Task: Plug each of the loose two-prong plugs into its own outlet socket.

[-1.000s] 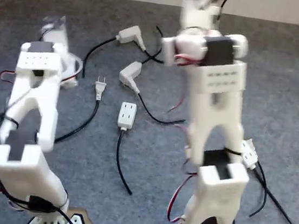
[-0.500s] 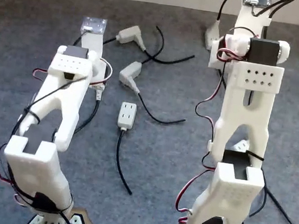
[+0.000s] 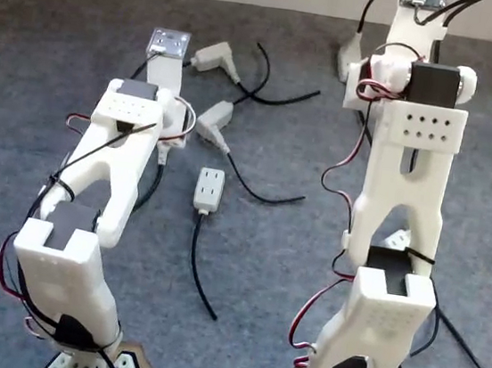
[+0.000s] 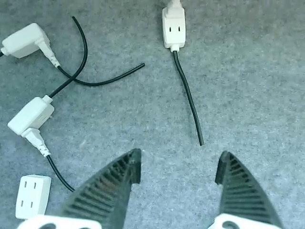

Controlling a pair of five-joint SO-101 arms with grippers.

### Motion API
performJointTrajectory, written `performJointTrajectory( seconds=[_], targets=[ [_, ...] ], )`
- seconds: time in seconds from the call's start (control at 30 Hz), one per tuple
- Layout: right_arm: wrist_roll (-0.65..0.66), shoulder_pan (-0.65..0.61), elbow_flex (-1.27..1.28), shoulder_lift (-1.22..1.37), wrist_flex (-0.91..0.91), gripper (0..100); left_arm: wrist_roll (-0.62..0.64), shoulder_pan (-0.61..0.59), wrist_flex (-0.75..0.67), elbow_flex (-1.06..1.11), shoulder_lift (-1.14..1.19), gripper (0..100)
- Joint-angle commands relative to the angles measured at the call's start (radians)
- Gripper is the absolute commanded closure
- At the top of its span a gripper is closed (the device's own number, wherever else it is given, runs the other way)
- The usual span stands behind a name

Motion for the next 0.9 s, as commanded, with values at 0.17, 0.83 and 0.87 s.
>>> performJointTrajectory(
  seconds=[0.17, 0.83, 0.87],
  targets=[
    [0.008, 0.002, -0.008, -0.005, -0.038, 74.5, -0.002, -0.053, -0.037, -0.042, 0.062, 86],
    [0.008, -0.016, -0.013, 0.053, -0.036, 74.5, 0.0, -0.084, -0.049, -0.065, 0.051, 86],
    [0.008, -0.016, -0.013, 0.053, -0.035, 74.5, 0.0, -0.084, -0.049, -0.065, 0.038, 85]
  ],
)
